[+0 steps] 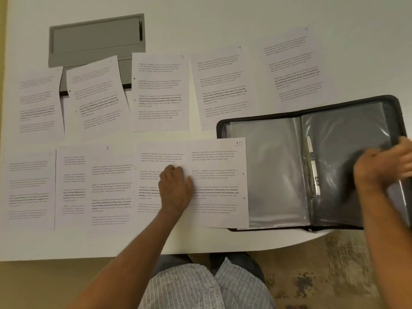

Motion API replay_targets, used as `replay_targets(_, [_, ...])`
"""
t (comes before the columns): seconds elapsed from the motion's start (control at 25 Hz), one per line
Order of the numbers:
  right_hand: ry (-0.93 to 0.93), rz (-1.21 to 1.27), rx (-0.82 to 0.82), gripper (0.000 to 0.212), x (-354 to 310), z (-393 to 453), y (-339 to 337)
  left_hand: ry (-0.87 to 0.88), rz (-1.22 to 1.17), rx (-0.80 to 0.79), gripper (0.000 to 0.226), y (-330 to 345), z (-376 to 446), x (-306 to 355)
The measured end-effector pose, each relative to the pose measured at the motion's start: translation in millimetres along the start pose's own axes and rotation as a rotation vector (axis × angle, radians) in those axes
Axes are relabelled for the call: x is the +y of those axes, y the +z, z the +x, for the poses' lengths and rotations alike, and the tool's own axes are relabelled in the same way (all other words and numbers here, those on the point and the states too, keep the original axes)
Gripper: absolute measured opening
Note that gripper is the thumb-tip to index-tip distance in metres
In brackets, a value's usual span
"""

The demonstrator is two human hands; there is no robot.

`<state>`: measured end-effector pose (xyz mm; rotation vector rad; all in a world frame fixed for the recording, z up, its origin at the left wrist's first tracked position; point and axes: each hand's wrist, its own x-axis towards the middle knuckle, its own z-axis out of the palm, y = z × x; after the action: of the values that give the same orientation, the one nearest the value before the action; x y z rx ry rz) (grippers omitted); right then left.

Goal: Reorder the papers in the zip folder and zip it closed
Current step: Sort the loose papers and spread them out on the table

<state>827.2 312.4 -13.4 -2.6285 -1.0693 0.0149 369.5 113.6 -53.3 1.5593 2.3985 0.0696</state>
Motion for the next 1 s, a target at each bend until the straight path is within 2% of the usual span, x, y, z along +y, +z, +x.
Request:
replay_targets(0.08, [-0.166,0.082,-0.065,0.058,-7.8,-56.0,3.1,0.119,0.061,0.007,0.043,7.3,7.0,-20.0])
replay_targets(0.16, [-0.356,0.239,-0.233,0.049,-26.9,-134.1,12.5,0.165,0.132,-0.067,0.057,14.8,9.0,-37.6])
replay_targets(0.28, [-0.393,0.319,-0.632,0.037,-44.7,-235.5,21.2,0.106,0.114,-0.170,0.071,11.8,5.0,-40.1])
replay_targets(0.32, [-0.396,0.297,-0.685,0.039,-45.7,-257.6,24.8,0.094,0.102,-0.183,0.074,11.9,4.4,-40.9])
replay_targets(0.4, [-0.426,0.248,-0.706,0.042,-46.1,-278.4,30.5,0.061,0.086,-0.206,0.077,8.1,4.6,-42.9])
replay_targets(0.6, [-0.377,0.289,-0.726,0.025,-52.5,-279.1,32.7,-0.021,0.056,-0.239,0.083,4.5,3.9,-62.5])
replay_targets(0.76, [-0.409,0.318,-0.746,0.026,-50.0,-280.2,30.7,-0.010,0.046,-0.236,0.084,-1.4,1.6,-67.0])
replay_targets(1.0, [-0.467,0.298,-0.670,0.033,-47.7,-285.1,35.6,0.007,0.045,-0.213,0.081,-1.8,-4.6,-66.9])
